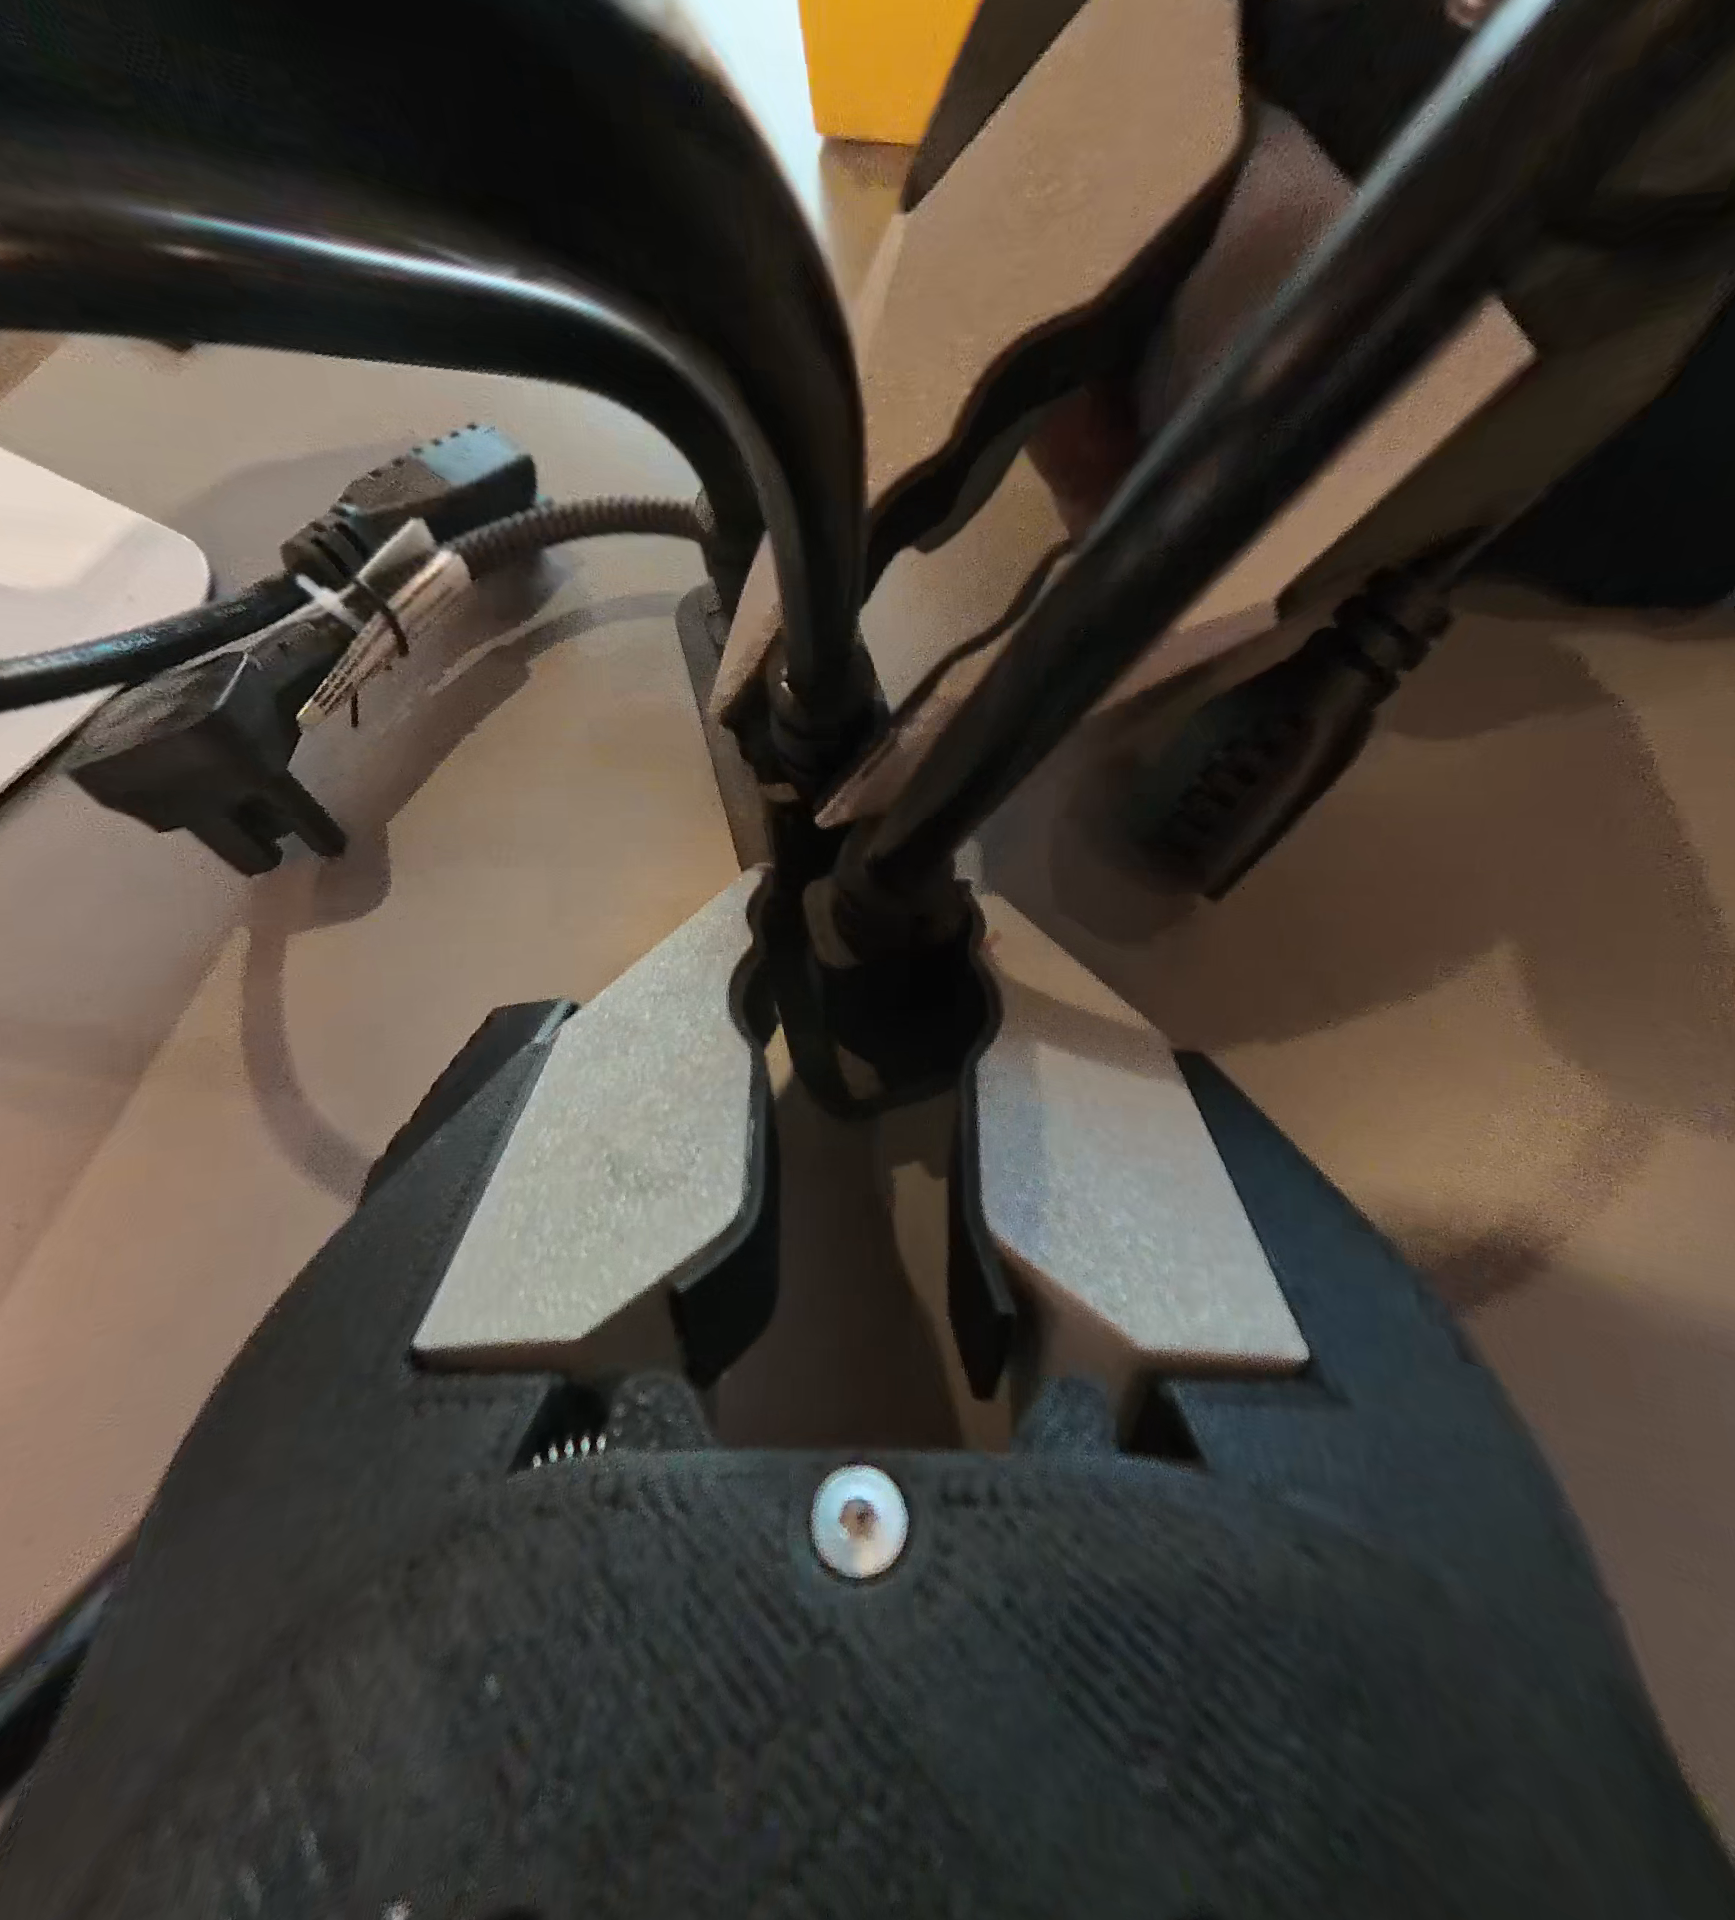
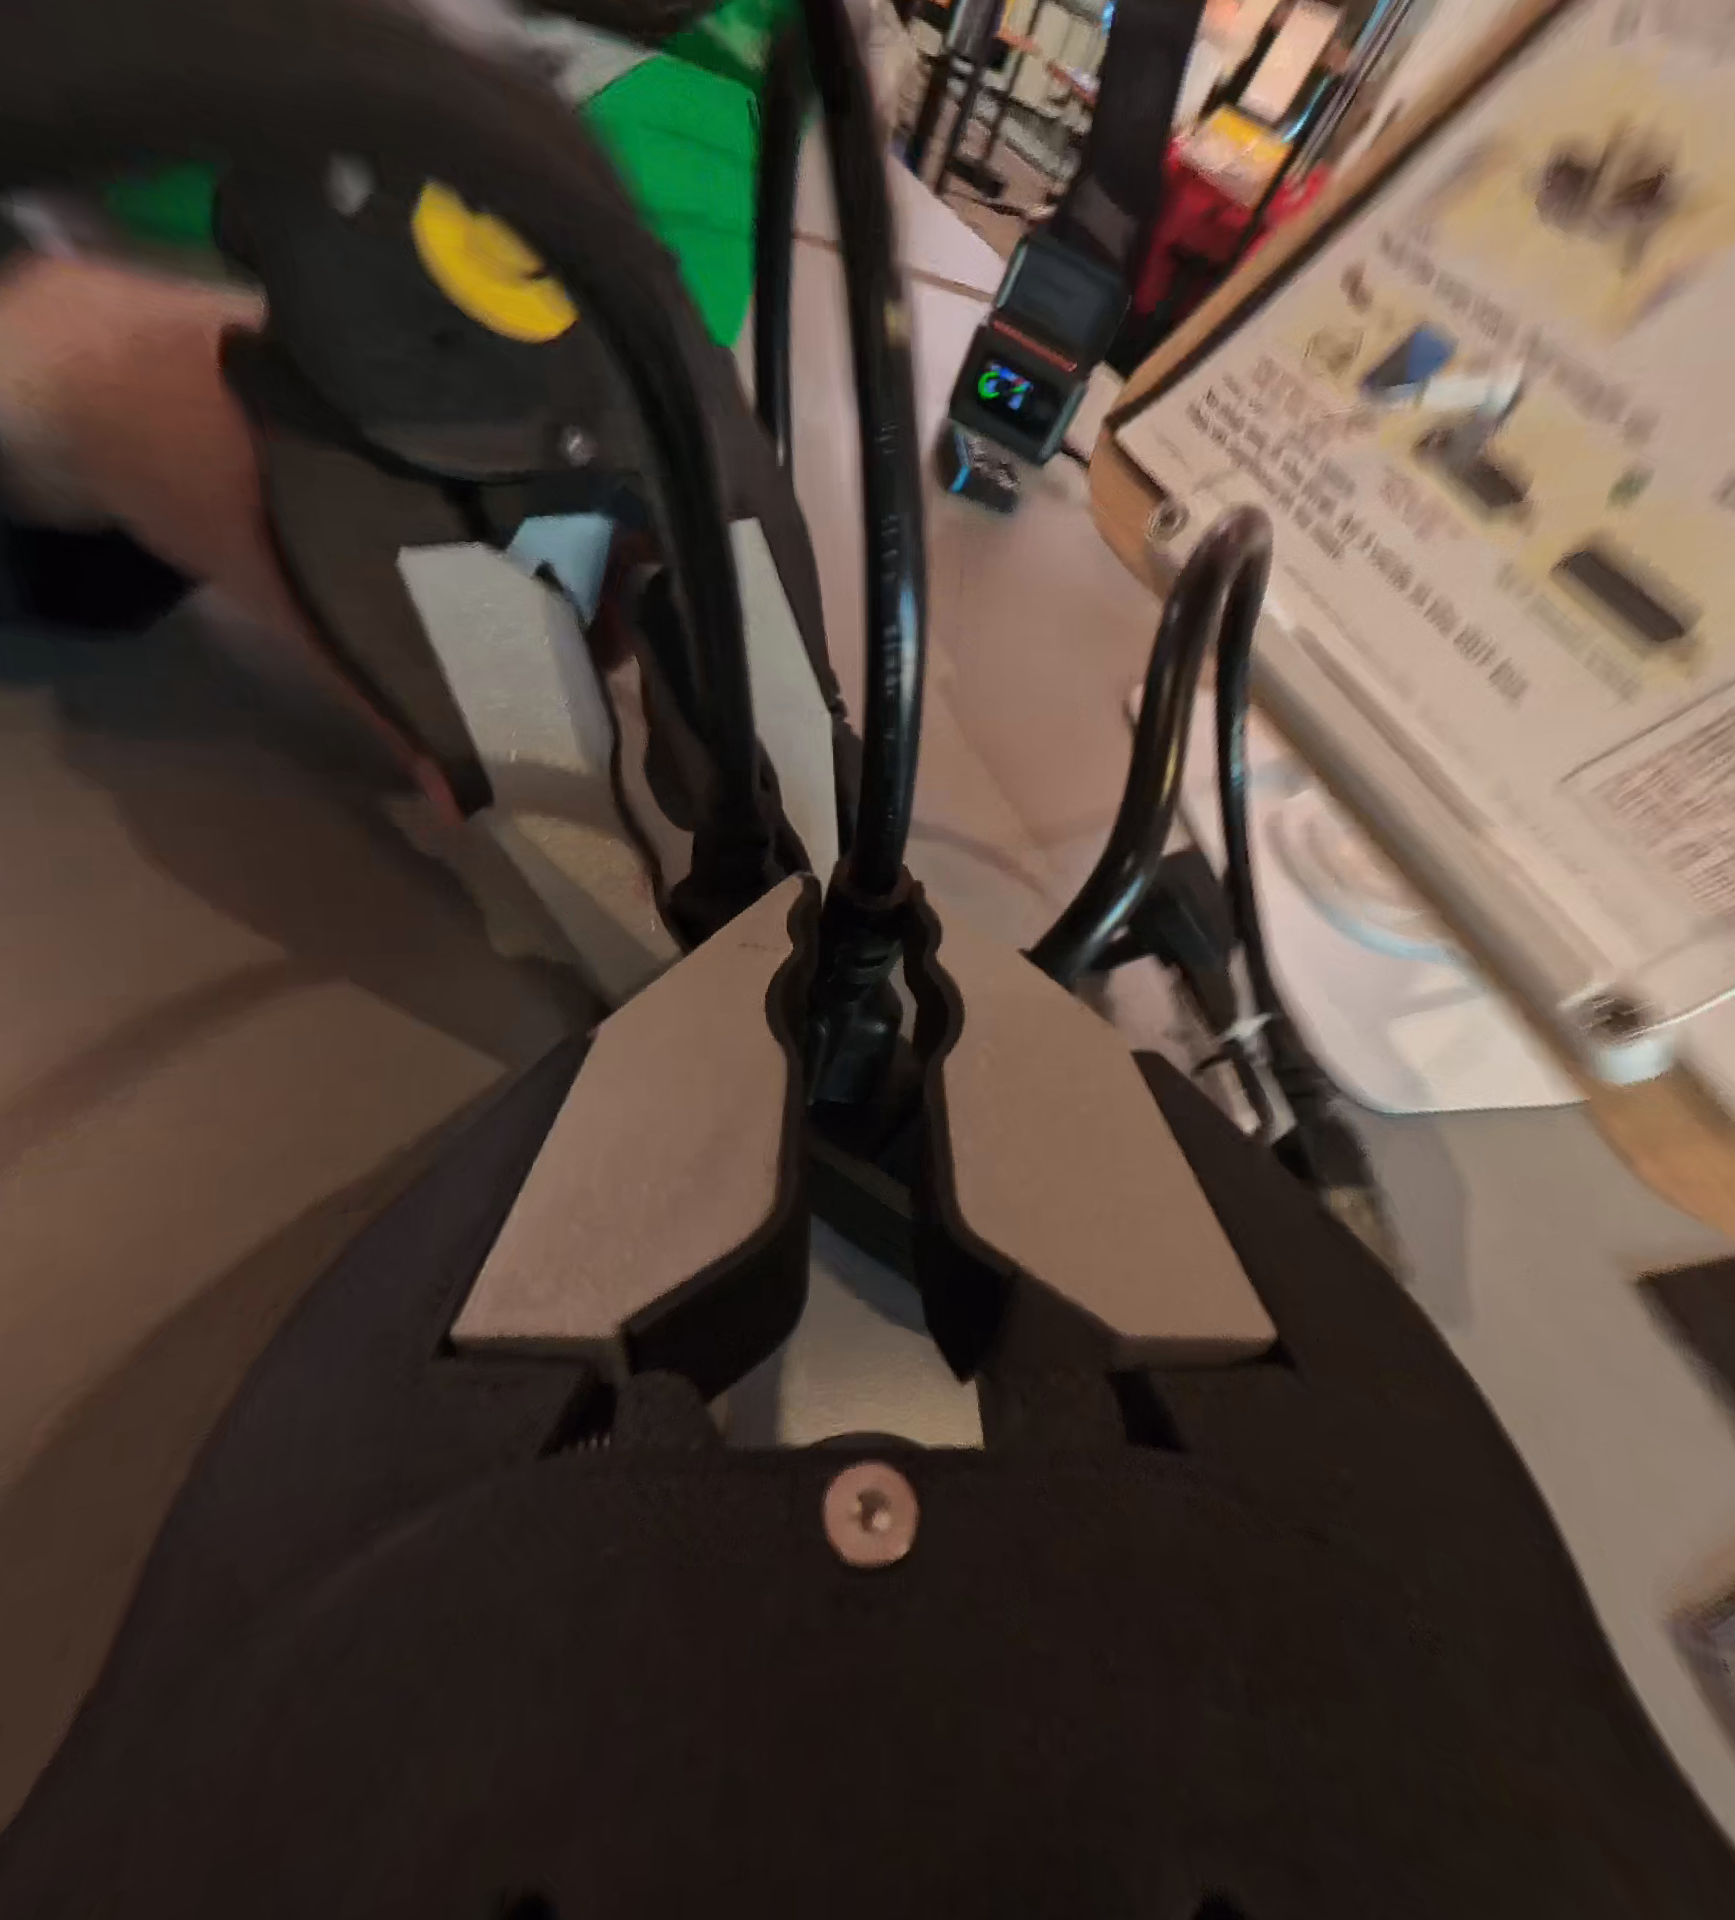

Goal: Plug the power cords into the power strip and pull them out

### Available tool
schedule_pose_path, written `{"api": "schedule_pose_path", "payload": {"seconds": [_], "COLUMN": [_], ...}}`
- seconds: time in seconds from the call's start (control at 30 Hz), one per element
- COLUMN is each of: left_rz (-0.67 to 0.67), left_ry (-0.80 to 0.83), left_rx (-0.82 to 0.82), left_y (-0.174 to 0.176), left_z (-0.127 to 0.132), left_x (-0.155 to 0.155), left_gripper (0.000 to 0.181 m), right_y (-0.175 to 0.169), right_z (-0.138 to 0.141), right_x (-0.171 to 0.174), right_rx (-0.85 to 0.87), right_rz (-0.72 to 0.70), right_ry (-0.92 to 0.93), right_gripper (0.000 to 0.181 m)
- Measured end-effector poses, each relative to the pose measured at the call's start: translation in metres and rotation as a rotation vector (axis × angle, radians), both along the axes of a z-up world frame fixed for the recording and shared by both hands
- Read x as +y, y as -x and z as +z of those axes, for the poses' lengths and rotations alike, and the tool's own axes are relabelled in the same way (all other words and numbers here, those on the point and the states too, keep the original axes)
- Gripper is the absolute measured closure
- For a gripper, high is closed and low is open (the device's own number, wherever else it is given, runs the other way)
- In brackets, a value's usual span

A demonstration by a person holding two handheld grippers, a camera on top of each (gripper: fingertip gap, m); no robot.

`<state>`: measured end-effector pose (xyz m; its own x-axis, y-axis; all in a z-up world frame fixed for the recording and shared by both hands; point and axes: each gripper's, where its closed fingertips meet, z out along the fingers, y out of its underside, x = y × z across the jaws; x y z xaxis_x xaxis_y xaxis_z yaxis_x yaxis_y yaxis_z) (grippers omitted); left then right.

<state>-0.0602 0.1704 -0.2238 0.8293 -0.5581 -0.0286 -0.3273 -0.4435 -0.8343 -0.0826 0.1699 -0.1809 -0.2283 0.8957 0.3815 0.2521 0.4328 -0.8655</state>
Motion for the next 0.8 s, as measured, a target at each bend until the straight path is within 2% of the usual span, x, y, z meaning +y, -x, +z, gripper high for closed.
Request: {"api": "schedule_pose_path", "payload": {"seconds": [0.13,0.23,0.33,0.4,0.47,0.57,0.7,0.8], "left_rz": [0.096,0.097,0.073,0.076,0.099,0.131,0.085,0.108], "left_ry": [0.073,0.083,0.078,0.062,0.076,0.096,0.064,0.070], "left_rx": [-0.017,0.015,-0.037,-0.014,0.016,0.038,0.004,0.028], "left_y": [0.010,0.011,0.011,0.011,0.013,0.014,0.013,0.015], "left_z": [-0.001,-0.002,0.000,0.001,-0.001,-0.004,-0.001,-0.002], "left_x": [0.001,-0.001,-0.003,-0.004,-0.001,0.005,0.003,0.004], "left_gripper": [0.155,0.155,0.156,0.156,0.156,0.155,0.156,0.156], "right_y": [0.010,0.013,0.010,0.009,0.011,0.012,0.008,0.010], "right_z": [-0.002,-0.003,0.001,0.001,-0.002,-0.004,-0.001,-0.002], "right_x": [0.006,0.007,-0.002,-0.004,0.002,0.014,0.005,0.008], "right_rx": [-0.019,-0.046,-0.030,-0.035,-0.056,-0.088,-0.073,-0.076], "right_rz": [-0.081,-0.089,-0.107,-0.088,-0.081,-0.142,-0.124,-0.129], "right_ry": [0.042,0.116,0.055,0.036,0.081,0.138,0.061,0.061], "right_gripper": [0.168,0.168,0.170,0.170,0.169,0.169,0.170,0.169]}}
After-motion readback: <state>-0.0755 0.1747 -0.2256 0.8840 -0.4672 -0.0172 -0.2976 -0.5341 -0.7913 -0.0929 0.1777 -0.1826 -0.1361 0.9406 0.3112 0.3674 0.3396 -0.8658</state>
